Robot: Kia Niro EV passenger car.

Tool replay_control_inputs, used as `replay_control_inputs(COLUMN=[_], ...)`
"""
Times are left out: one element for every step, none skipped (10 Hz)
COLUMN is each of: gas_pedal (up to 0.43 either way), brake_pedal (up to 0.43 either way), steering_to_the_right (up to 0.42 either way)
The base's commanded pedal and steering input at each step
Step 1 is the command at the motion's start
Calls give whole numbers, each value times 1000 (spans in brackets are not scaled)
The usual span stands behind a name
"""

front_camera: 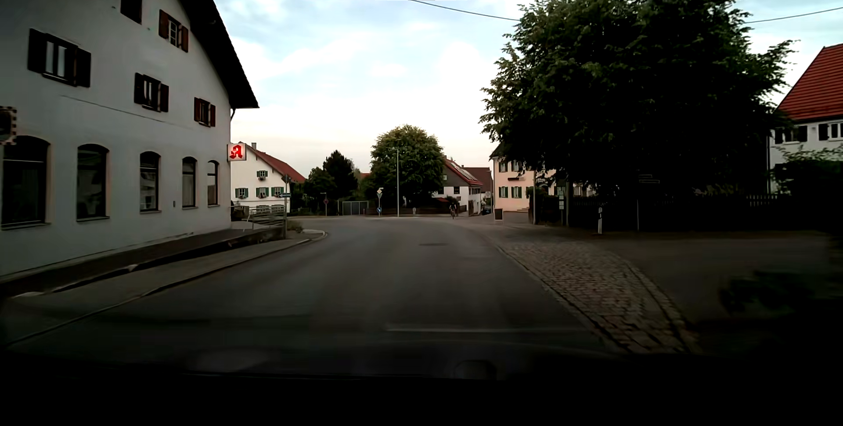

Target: Follow the waypoints while adhering to traffic rules and regulations

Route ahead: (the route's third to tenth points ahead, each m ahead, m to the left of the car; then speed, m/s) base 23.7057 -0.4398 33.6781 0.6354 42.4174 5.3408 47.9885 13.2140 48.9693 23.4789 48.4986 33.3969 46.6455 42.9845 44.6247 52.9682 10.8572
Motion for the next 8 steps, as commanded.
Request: replay_control_inputs(gas_pedal=[0, 0, 0, 0, 0, 0, 0, 0], brake_pedal=[98, 104, 110, 116, 116, 116, 116, 116], steering_to_the_right=[5, 5, 5, 5, 2, -4, -10, -16])
